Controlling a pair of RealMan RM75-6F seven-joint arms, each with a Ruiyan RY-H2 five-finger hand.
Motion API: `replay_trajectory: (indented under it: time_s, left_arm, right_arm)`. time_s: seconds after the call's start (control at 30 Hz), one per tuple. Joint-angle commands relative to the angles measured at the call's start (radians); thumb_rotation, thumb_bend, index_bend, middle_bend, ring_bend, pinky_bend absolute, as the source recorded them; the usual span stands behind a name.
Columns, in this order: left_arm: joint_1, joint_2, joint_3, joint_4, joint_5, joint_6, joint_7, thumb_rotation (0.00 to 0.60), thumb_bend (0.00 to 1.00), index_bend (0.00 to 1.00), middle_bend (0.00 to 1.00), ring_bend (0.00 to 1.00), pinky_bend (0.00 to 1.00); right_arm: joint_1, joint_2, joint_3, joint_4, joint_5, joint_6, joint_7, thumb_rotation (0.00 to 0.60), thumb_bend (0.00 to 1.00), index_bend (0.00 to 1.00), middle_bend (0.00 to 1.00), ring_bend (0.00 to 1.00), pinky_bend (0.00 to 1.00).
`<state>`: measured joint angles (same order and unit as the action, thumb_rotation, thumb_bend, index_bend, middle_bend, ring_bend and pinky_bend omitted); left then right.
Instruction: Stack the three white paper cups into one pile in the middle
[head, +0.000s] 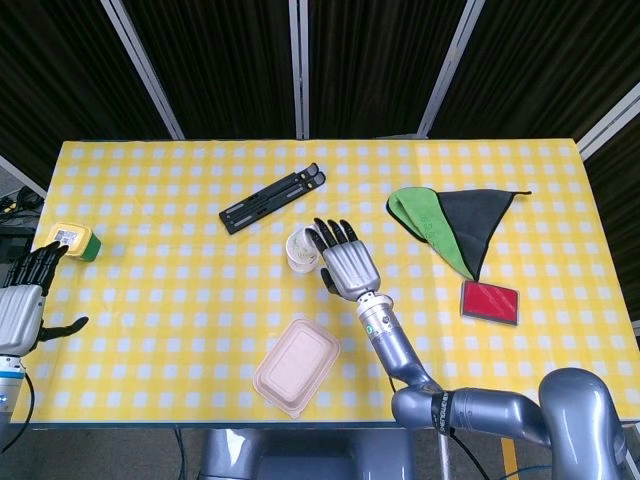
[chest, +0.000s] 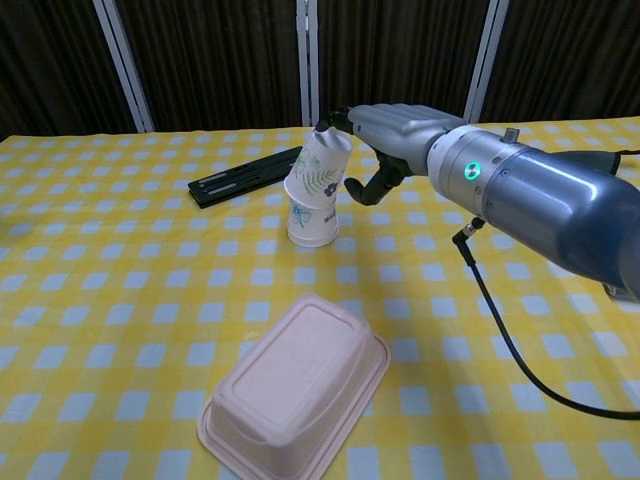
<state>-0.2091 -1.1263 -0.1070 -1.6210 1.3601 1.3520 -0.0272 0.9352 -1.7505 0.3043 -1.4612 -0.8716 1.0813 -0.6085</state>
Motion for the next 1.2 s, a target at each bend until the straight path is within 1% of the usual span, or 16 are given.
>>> replay_trajectory:
  time_s: [0.03,0.3,0.47,0.6,0.67,0.77,0.87,0.9,0.97,1.03,1.1,1.2]
  left_arm:
    - [0.0,0.0,0.0,0.0,0.001,-0.001,-0.001,0.6,0.06,0.0,0.0,0.0,0.0]
    - [0.003,0.005,0.0,-0.003,0.005,0.004,-0.014,0.6,0.06,0.0,0.0,0.0,0.0]
    - [0.005,0.006,0.0,0.002,0.006,0.005,-0.021,0.6,0.06,0.0,0.0,0.0,0.0]
    - [0.005,0.002,0.0,0.007,0.002,0.004,-0.014,0.6,0.06,0.0,0.0,0.0,0.0]
    - [0.006,0.0,0.001,0.004,0.003,0.007,-0.005,0.6,0.06,0.0,0.0,0.0,0.0]
    - [0.01,-0.003,0.005,-0.007,0.017,0.023,0.012,0.6,0.06,0.0,0.0,0.0,0.0]
    - [0.014,-0.005,0.009,-0.011,0.025,0.033,0.03,0.6,0.06,0.0,0.0,0.0,0.0]
    - [0.016,-0.007,0.011,-0.012,0.026,0.037,0.038,0.6,0.06,0.0,0.0,0.0,0.0]
    - [0.022,-0.014,0.017,-0.011,0.024,0.041,0.059,0.6,0.06,0.0,0.0,0.0,0.0]
    - [0.025,-0.017,0.022,-0.009,0.023,0.041,0.069,0.6,0.06,0.0,0.0,0.0,0.0]
    - [0.034,-0.027,0.031,0.0,0.022,0.048,0.09,0.6,0.06,0.0,0.0,0.0,0.0]
    - [0.05,-0.046,0.043,0.018,0.023,0.067,0.114,0.6,0.05,0.0,0.0,0.0,0.0]
  right_arm:
    - [0.003,-0.004,0.001,-0.002,-0.001,0.001,-0.004,0.6,0.47,0.11,0.0,0.0,0.0]
    - [0.034,-0.038,0.019,-0.014,0.009,0.011,-0.039,0.6,0.47,0.12,0.0,0.0,0.0]
    - [0.002,-0.011,-0.009,-0.044,-0.014,0.047,-0.038,0.6,0.46,0.12,0.0,0.0,0.0]
    - [-0.091,0.07,-0.082,-0.118,-0.112,0.132,0.016,0.6,0.36,0.12,0.0,0.0,0.0]
    - [-0.153,0.106,-0.123,-0.138,-0.173,0.191,0.07,0.6,0.33,0.12,0.0,0.0,0.0]
    - [-0.241,0.156,-0.197,-0.139,-0.261,0.255,0.163,0.6,0.26,0.12,0.0,0.0,0.0]
    - [-0.293,0.186,-0.241,-0.127,-0.307,0.289,0.213,0.6,0.2,0.08,0.0,0.0,0.0]
    - [-0.317,0.201,-0.263,-0.12,-0.33,0.306,0.235,0.6,0.18,0.06,0.0,0.0,0.0]
    - [-0.364,0.226,-0.301,-0.101,-0.373,0.342,0.275,0.6,0.17,0.05,0.0,0.0,0.0]
    - [-0.386,0.237,-0.318,-0.089,-0.392,0.358,0.293,0.6,0.16,0.03,0.0,0.0,0.0]
    - [-0.431,0.26,-0.349,-0.066,-0.424,0.391,0.329,0.6,0.16,0.03,0.0,0.0,0.0]
    - [-0.491,0.287,-0.373,-0.03,-0.456,0.437,0.384,0.6,0.15,0.02,0.0,0.0,0.0]
